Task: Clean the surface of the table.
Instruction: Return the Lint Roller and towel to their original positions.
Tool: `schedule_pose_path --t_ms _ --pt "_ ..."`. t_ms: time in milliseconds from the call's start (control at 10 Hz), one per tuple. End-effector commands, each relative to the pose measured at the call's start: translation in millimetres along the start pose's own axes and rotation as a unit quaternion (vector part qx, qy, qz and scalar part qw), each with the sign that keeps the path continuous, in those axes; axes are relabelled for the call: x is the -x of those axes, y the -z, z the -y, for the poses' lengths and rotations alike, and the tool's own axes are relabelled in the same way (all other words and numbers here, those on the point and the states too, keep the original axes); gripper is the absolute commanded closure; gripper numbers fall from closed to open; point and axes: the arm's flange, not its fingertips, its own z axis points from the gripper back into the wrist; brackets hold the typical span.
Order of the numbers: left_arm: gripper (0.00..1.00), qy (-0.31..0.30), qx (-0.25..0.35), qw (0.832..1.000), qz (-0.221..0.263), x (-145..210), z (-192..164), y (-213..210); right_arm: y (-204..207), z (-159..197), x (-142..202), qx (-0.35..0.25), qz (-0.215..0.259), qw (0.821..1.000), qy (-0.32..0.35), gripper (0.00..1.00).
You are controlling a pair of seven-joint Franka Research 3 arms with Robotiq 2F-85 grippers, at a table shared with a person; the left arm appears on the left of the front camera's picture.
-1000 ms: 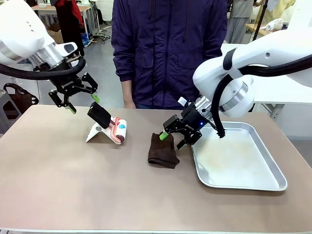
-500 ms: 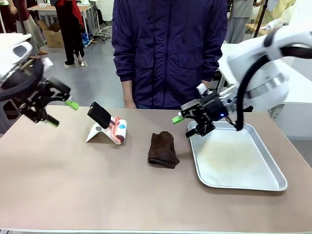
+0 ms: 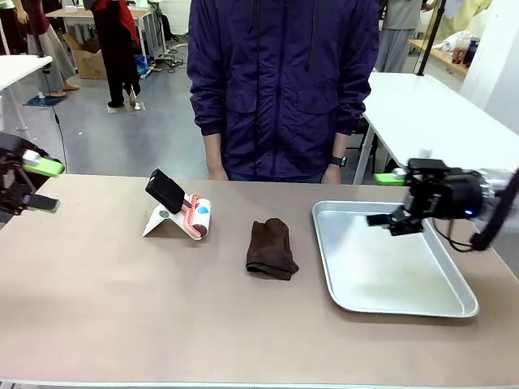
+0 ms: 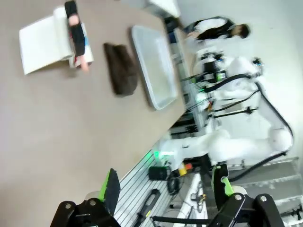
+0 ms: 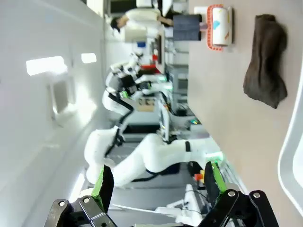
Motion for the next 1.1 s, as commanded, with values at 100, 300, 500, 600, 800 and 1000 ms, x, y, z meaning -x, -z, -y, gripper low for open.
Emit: schedule_pose_path --t_ms 100,300,500,600,800,1000 --pt "0.0 0.025 0.134 0.99 0.037 39 -63 -1 -65 15 11 -0.053 0.074 0.996 -0.007 0.0" --pt "0.0 0.038 0.152 0.984 0.081 30 -79 -5 -80 20 18 -0.061 0.112 0.992 -0.006 0.0" --pt "0.0 0.014 0.134 0.988 0.072 25 -77 -23 -62 22 8 0.013 0.121 0.993 -0.01 0.0" --pt "0.0 0.014 0.134 0.988 0.072 25 -77 -23 -94 20 5 -0.05 0.114 0.992 0.012 0.0" --pt "0.0 0.014 0.134 0.988 0.072 25 -77 -23 -94 20 5 -0.05 0.114 0.992 0.012 0.0" --pt "0.0 0.014 0.134 0.988 0.072 25 -77 -23 -94 20 5 -0.05 0.114 0.992 0.012 0.0"
